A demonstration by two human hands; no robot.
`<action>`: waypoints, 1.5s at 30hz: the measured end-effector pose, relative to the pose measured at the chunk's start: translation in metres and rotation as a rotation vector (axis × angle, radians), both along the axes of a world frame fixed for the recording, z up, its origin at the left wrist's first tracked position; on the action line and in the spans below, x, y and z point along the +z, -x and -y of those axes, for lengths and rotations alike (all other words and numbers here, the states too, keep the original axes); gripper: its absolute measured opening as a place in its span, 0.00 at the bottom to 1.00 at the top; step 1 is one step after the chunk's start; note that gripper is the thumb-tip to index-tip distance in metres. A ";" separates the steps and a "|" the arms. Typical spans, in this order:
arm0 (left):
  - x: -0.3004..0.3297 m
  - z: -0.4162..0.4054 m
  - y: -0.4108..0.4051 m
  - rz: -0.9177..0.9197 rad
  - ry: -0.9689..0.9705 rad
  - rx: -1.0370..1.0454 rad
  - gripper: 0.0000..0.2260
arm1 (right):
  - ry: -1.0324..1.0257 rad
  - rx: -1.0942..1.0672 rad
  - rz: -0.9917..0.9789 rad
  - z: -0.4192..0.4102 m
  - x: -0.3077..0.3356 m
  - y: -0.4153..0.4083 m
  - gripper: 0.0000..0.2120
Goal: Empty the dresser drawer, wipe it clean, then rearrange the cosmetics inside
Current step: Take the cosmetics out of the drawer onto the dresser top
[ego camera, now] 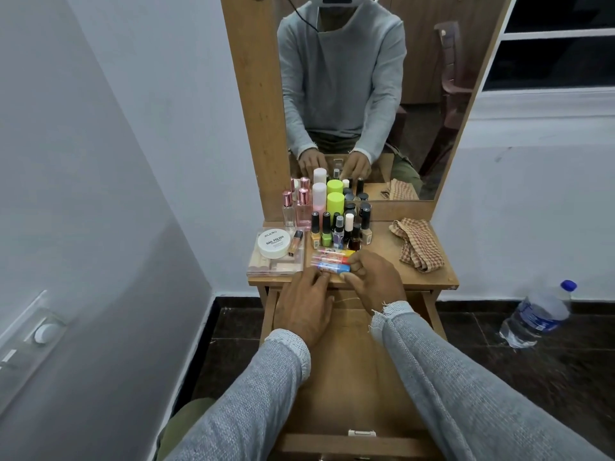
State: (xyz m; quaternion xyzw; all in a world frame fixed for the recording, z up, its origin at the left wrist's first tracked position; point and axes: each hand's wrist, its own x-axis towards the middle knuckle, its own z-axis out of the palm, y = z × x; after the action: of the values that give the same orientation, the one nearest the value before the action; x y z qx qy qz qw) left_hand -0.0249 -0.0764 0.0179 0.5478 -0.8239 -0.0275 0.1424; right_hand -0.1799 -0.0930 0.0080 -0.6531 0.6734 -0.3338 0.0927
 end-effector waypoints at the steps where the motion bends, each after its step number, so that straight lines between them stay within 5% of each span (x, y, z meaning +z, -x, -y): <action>1: -0.001 0.000 0.000 0.004 -0.004 0.002 0.20 | -0.002 -0.009 0.019 0.000 0.000 -0.001 0.13; 38: 0.007 -0.012 0.011 -0.080 -0.099 0.147 0.22 | -0.012 0.003 0.260 -0.010 0.001 -0.003 0.09; 45: -0.007 -0.019 0.015 -0.130 -0.097 0.120 0.25 | 0.056 -0.059 0.147 -0.015 0.014 0.020 0.03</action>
State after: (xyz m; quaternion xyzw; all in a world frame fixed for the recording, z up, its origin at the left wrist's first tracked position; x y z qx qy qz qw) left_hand -0.0400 -0.0578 0.0111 0.5996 -0.7763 -0.0943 0.1700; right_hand -0.2001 -0.0779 0.0216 -0.6090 0.6740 -0.4023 0.1136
